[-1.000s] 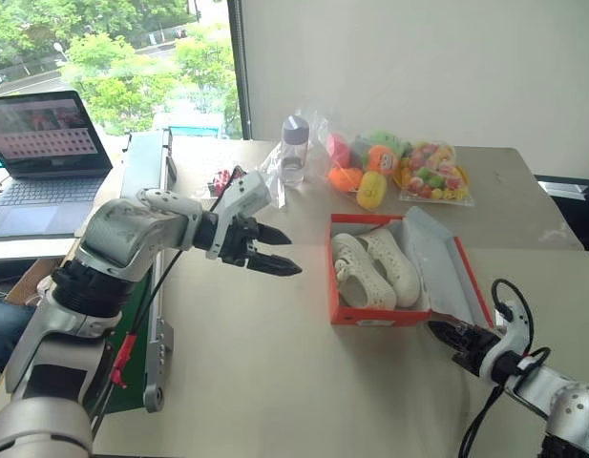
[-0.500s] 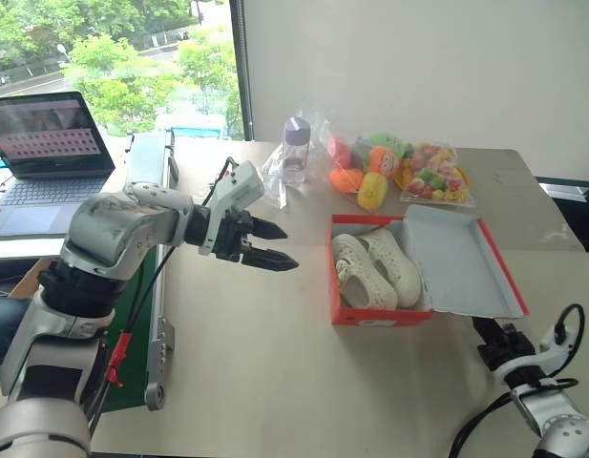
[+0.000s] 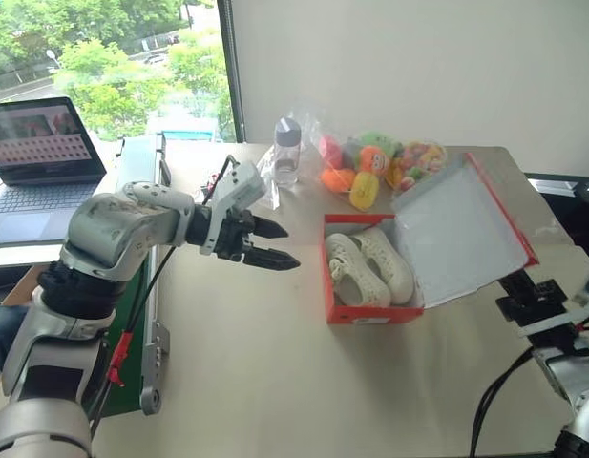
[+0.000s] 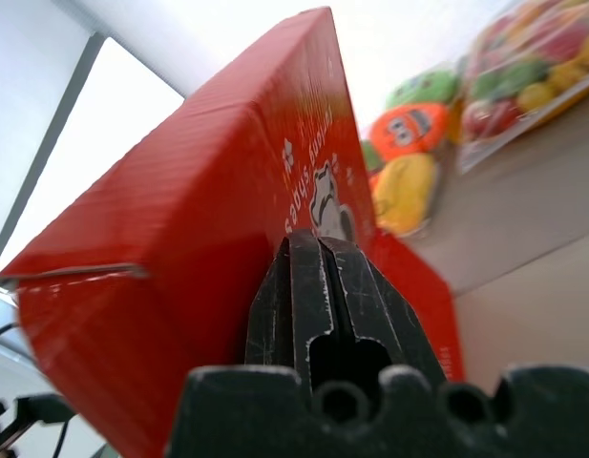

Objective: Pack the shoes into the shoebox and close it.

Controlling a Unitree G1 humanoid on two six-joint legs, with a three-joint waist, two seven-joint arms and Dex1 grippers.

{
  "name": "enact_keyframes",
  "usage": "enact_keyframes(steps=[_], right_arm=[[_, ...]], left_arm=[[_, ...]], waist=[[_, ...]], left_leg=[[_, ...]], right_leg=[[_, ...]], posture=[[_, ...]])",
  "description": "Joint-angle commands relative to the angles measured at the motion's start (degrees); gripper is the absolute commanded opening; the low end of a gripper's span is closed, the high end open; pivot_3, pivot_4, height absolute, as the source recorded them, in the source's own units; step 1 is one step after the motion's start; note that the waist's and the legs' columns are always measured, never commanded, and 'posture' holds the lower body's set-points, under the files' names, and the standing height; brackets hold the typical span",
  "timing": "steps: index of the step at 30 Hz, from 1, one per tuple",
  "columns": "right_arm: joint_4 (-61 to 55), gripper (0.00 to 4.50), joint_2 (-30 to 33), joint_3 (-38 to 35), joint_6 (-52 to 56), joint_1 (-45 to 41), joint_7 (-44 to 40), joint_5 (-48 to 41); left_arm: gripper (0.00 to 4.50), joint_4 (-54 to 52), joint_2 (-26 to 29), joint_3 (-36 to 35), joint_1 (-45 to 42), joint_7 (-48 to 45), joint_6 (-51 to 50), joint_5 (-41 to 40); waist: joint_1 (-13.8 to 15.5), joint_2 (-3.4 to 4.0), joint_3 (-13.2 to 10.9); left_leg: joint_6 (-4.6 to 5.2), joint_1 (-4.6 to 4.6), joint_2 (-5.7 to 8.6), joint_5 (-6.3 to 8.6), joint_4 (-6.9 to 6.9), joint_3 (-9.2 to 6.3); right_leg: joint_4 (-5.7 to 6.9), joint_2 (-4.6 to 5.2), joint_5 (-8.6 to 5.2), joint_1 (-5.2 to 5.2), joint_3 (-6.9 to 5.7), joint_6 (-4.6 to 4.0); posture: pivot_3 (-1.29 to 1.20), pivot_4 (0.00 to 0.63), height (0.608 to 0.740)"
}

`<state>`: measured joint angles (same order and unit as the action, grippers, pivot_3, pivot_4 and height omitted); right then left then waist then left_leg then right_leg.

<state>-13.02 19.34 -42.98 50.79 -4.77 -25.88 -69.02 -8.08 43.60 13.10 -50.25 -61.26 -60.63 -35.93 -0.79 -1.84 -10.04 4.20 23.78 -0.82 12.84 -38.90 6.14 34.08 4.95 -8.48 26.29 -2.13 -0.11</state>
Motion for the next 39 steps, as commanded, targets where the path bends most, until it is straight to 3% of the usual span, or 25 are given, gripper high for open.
enact_keyframes(steps=[1,5,13,21,26,34,39], right_arm=[[-2.0,0.05,1.1,5.6,1.5,-2.9,2.1,-2.9],[-0.3,0.05,2.8,9.9,1.1,-4.5,1.8,-1.5],[8.2,0.05,8.0,20.0,2.0,-15.7,-2.1,3.8],[17.3,0.05,8.8,33.6,3.4,-26.4,-7.3,14.5],[25.0,0.05,12.2,51.6,-0.9,-29.0,-13.1,32.6],[30.7,0.05,15.5,67.4,-8.2,-29.3,-20.0,51.1],[28.5,0.05,15.3,63.8,-9.5,-30.2,-22.2,51.4]], left_arm=[[3.96,-1.5,1.5,-3.3,0.3,1.2,-1.3,-0.2],[3.96,-1.9,3.3,-4.8,0.9,1.8,-1.7,0.0],[3.96,-5.5,4.9,-9.6,5.0,5.5,-5.1,-2.0],[3.96,-9.6,4.3,-12.8,8.3,9.7,-8.3,-4.1],[3.96,-13.1,5.1,-15.5,11.2,12.6,-10.2,-5.3],[3.96,-16.7,5.9,-18.9,14.9,16.3,-11.9,-6.5],[3.96,-17.3,4.3,-20.8,16.0,17.8,-8.3,-6.4]], waist=[[0.0,0.00,0.0],[0.2,0.00,0.0],[0.1,0.00,0.0],[0.1,-0.01,0.0],[0.1,-0.05,0.0],[0.1,-0.50,0.4],[0.2,-0.88,1.1]], left_leg=[[0.00,0.00,0.00,0.00,0.00,0.00],[0.03,0.02,0.00,-0.01,0.01,0.00],[0.07,0.04,0.03,-0.01,-0.01,0.05],[0.07,0.04,0.00,-0.02,0.00,0.03],[0.10,0.06,0.02,0.00,-0.03,0.06],[-0.20,-0.42,0.01,0.11,-0.09,0.07],[-0.58,-1.04,-0.05,0.32,-0.01,0.02]], right_leg=[[0.00,0.00,0.00,0.00,0.00,0.00],[-0.01,0.00,0.00,0.03,-0.03,-0.01],[-0.03,0.03,0.00,0.02,-0.03,0.00],[0.00,-0.05,0.06,0.02,-0.05,0.10],[-0.03,-0.04,0.21,0.02,-0.05,0.35],[0.00,0.03,0.02,-0.36,-0.07,0.02],[-0.02,0.10,-0.04,-0.95,-0.17,-0.07]], posture=[[0.00,0.150,0.740],[0.00,0.150,0.740],[0.00,0.150,0.740],[0.00,0.150,0.740],[0.00,0.150,0.740],[0.00,0.150,0.740],[0.00,0.150,0.740]])
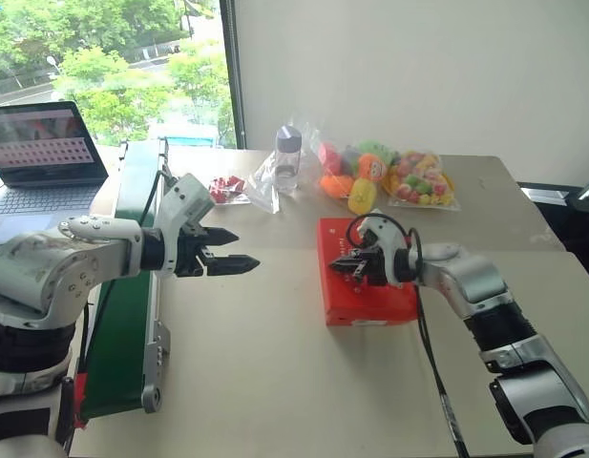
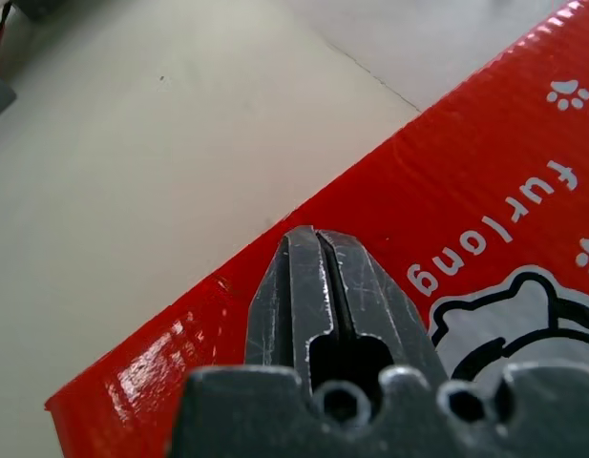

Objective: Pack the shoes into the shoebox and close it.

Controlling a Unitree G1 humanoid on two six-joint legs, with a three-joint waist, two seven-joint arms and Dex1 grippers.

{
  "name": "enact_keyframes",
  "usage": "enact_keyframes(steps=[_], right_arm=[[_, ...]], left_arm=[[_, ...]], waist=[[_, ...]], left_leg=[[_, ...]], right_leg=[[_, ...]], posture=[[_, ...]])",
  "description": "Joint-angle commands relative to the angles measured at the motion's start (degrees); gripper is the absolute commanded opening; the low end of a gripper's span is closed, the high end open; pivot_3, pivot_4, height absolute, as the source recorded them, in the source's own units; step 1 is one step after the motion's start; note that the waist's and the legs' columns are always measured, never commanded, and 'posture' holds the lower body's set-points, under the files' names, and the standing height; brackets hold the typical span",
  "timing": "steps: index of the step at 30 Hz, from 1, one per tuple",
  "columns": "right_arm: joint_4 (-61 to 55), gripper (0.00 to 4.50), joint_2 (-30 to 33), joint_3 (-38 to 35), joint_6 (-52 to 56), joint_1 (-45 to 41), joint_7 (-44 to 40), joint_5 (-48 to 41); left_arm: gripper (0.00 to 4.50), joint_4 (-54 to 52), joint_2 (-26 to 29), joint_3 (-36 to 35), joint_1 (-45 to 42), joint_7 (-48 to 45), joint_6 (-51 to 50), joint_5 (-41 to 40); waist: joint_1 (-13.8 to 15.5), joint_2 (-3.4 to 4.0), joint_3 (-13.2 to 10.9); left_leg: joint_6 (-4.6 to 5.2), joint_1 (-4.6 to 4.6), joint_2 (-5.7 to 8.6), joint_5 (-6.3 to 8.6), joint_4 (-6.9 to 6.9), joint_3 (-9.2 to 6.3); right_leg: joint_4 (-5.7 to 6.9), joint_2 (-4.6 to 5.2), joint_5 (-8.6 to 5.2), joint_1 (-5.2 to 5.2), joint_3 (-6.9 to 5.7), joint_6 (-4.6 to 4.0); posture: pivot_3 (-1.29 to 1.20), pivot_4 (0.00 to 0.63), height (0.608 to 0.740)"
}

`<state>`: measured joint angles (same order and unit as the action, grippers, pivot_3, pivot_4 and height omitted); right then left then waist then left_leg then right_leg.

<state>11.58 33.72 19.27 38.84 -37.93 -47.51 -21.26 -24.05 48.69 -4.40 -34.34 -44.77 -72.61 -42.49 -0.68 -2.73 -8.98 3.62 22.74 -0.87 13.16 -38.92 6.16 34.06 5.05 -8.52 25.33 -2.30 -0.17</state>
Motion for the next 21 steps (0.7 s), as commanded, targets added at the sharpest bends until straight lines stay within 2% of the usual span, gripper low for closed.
enact_keyframes(steps=[1,4,7,9,14,21], right_arm=[[0.1,0.05,2.8,1.4,1.7,3.2,-3.5,2.9],[-12.9,0.05,8.6,-2.1,2.1,4.0,-13.0,-3.4],[-18.5,0.05,10.8,-7.3,4.1,2.9,-16.4,-8.5],[-20.2,0.05,13.2,-9.6,4.5,1.0,-17.7,-8.9],[-21.6,0.05,14.7,-14.6,6.3,-2.5,-18.9,-12.1],[-20.7,0.05,14.9,-16.6,5.2,-4.2,-19.0,-12.2]], left_arm=[[3.96,-0.3,-2.9,-5.0,0.0,2.2,7.1,0.5],[3.96,1.6,-3.1,-4.1,1.1,2.1,14.6,4.7],[3.96,1.9,-3.5,-3.7,2.0,0.3,16.9,4.1],[3.96,0.7,-2.4,-1.0,3.8,-2.0,19.5,5.6],[3.96,0.2,-2.7,0.1,4.7,-3.8,22.9,5.4],[3.96,2.4,-2.1,0.5,3.4,-4.8,24.7,6.3]], waist=[[0.3,0.04,0.1],[1.7,0.18,0.1],[1.6,0.23,0.1],[1.3,0.30,0.1],[1.4,0.33,0.0],[1.4,0.34,0.0]], left_leg=[[-0.02,-0.12,0.00,0.01,0.00,-0.01],[-0.01,-0.01,0.02,0.03,0.01,0.01],[-0.02,0.71,0.02,0.02,0.10,0.18],[-0.02,1.10,0.01,-0.01,0.10,0.19],[0.47,1.12,-0.06,-0.11,0.12,0.18],[0.55,1.11,0.01,-0.07,0.02,0.18]], right_leg=[[-0.01,0.13,0.00,-0.08,-0.02,0.00],[-0.07,0.34,-0.01,0.13,-0.07,0.02],[0.02,0.27,-0.01,0.80,-0.06,0.01],[0.03,0.18,0.03,1.14,-0.04,-0.07],[0.02,0.05,-0.02,1.14,-0.16,-0.52],[0.00,0.16,-0.26,1.05,-0.17,-0.13]], posture=[[0.00,0.150,0.740],[0.00,0.150,0.740],[0.00,0.150,0.740],[0.00,0.150,0.740],[0.00,0.150,0.740],[0.00,0.150,0.740]])
